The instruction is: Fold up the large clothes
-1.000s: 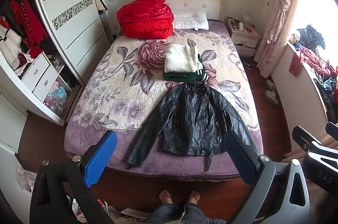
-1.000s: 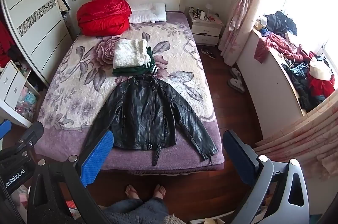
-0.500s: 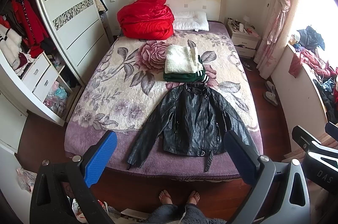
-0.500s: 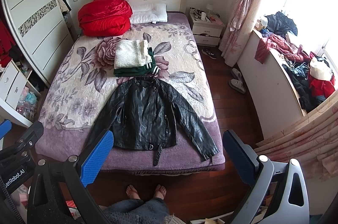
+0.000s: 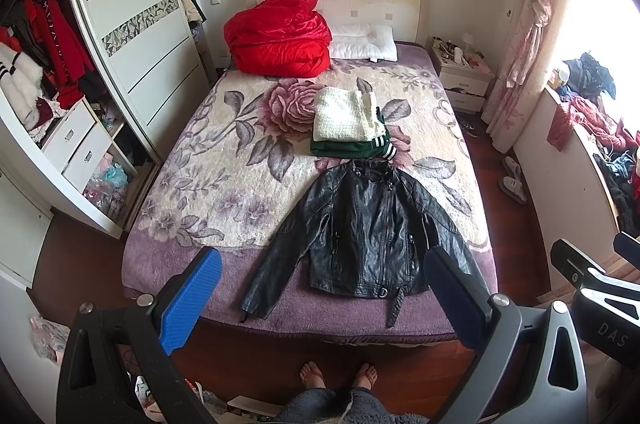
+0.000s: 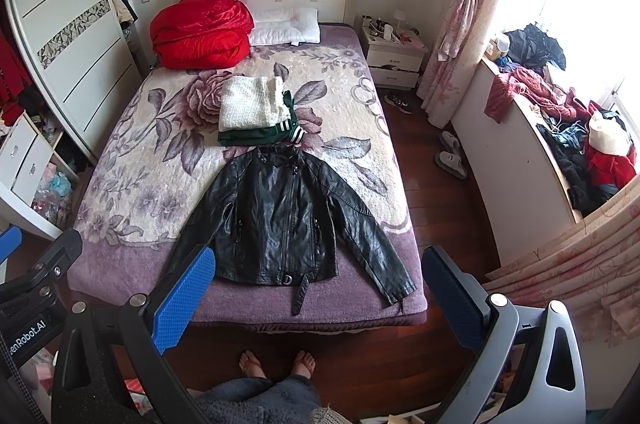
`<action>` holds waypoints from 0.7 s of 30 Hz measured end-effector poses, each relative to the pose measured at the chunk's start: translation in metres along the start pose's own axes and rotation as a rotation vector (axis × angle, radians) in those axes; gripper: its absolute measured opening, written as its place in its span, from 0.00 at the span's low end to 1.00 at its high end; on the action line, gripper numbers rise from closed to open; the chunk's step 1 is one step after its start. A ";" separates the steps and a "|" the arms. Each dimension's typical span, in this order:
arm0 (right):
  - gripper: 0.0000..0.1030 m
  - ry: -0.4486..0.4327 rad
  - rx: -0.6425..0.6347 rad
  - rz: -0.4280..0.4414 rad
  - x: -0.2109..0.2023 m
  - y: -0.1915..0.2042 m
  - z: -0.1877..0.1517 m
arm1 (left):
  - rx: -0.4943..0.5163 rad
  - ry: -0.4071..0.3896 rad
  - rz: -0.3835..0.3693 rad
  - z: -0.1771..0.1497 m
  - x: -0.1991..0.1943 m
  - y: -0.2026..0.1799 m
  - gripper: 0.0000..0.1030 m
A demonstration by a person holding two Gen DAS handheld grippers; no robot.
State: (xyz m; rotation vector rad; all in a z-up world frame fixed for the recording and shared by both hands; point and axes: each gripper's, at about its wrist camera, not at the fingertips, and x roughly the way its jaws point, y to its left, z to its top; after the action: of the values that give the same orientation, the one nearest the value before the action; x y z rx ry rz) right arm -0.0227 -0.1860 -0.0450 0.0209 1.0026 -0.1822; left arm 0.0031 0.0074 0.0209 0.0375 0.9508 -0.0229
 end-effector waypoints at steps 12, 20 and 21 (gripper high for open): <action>1.00 -0.003 0.001 0.003 0.000 0.003 0.001 | -0.001 -0.007 0.005 -0.003 0.003 0.000 1.00; 1.00 -0.005 0.000 0.003 -0.004 0.010 0.008 | -0.001 -0.007 0.004 -0.003 0.003 0.000 1.00; 1.00 -0.006 0.000 0.003 -0.005 0.012 0.009 | 0.000 -0.008 0.004 -0.004 0.003 0.001 1.00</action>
State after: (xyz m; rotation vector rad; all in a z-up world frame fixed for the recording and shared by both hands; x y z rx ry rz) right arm -0.0158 -0.1746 -0.0361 0.0216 0.9970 -0.1796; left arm 0.0016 0.0083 0.0161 0.0395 0.9423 -0.0195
